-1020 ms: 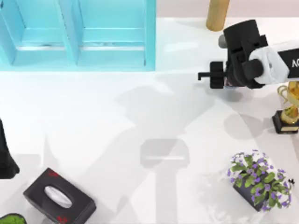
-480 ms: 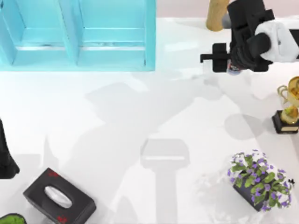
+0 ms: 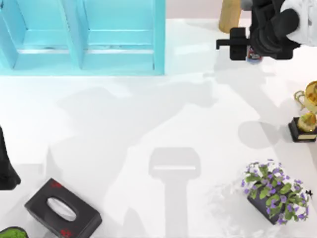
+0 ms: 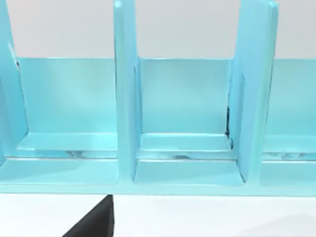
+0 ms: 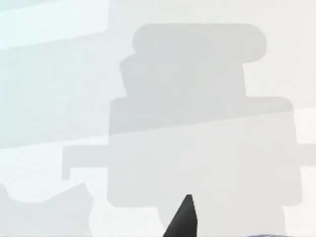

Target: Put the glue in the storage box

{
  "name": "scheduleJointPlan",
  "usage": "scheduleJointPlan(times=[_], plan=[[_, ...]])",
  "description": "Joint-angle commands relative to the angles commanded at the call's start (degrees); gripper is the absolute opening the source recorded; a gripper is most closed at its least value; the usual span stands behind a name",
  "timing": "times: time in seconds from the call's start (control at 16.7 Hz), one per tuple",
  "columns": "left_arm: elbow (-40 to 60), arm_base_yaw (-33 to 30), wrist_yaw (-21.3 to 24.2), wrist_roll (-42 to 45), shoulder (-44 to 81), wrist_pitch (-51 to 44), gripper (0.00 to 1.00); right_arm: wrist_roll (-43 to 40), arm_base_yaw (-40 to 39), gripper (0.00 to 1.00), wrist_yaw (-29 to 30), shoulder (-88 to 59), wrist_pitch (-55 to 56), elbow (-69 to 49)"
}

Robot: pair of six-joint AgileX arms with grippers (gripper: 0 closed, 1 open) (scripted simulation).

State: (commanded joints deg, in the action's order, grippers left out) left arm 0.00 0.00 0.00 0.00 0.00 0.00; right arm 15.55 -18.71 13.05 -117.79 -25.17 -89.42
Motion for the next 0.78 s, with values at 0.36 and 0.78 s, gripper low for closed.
scheduleJointPlan(times=[0.36,0.78], plan=[[0.0,0.0,0.0,0.0,0.0,0.0,1.00,-3.0,3.6,0.00,-2.8,2.7,-0.9,3.0],[0.0,0.0,0.0,0.0,0.0,0.0,1.00,-20.8,26.7,0.00,-18.6,23.1,-1.5,19.9]])
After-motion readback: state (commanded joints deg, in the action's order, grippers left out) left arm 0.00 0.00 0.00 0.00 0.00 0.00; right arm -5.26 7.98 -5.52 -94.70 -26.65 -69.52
